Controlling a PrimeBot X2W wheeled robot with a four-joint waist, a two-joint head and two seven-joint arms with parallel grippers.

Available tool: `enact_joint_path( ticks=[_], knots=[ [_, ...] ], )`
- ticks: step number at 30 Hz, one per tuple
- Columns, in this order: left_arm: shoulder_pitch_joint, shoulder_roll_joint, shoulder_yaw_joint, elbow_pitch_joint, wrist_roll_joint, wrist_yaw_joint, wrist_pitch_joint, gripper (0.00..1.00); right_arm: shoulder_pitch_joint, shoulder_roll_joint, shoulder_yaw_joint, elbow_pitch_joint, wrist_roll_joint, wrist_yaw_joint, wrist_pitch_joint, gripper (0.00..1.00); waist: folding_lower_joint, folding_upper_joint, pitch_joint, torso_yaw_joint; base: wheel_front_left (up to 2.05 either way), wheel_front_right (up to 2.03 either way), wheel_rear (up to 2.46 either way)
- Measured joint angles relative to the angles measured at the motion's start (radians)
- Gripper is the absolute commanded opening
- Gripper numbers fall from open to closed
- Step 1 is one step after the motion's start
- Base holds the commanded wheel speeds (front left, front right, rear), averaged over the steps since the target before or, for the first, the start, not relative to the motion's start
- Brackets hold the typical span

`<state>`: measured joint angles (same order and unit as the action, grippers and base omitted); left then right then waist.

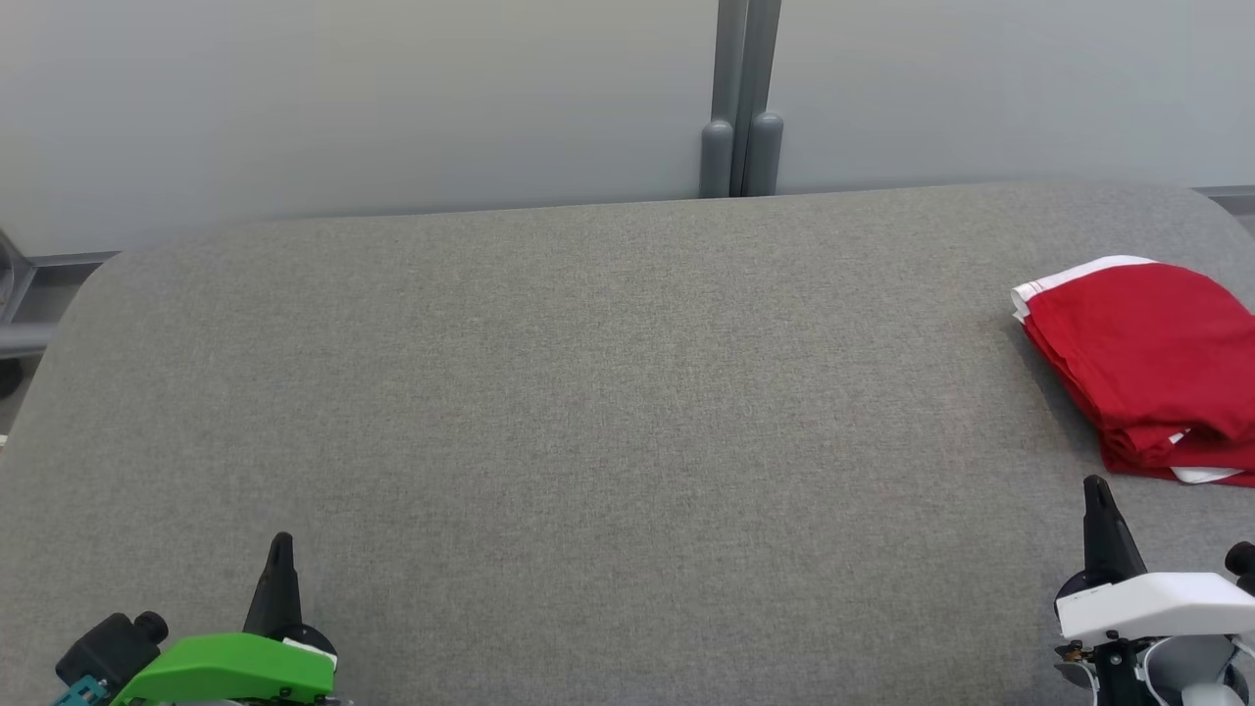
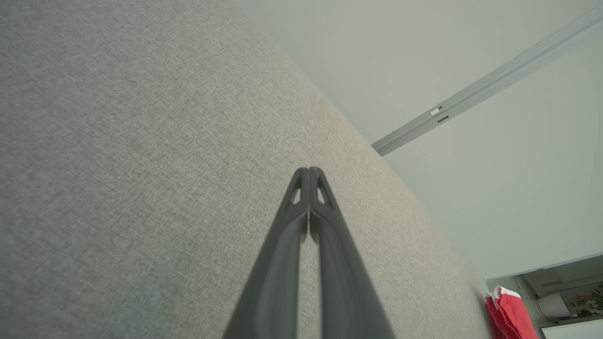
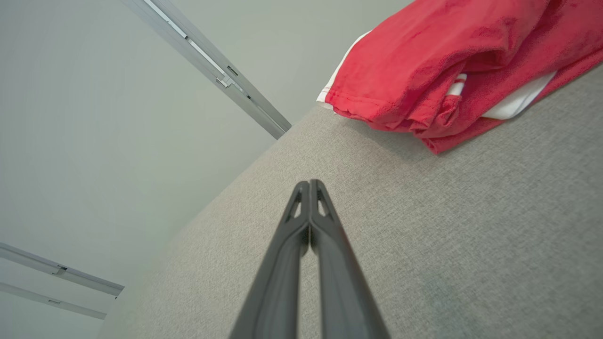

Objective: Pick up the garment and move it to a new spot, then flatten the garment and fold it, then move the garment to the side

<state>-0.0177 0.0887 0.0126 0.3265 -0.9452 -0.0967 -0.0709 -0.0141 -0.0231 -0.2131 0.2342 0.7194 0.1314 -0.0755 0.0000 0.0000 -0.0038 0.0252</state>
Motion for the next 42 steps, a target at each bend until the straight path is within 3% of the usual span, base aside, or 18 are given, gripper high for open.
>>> enact_joint_path(
  ticks=[42],
  knots=[
    [-0.055, -0.021, 0.070, -0.044, -0.393, -0.019, 0.114, 0.00, -0.067, -0.016, 0.067, 0.019, 0.530, -0.001, 0.111, 0.00, 0.0000, 0.0001, 0.004, -0.013, 0.00, 0.00, 0.00]
  ],
)
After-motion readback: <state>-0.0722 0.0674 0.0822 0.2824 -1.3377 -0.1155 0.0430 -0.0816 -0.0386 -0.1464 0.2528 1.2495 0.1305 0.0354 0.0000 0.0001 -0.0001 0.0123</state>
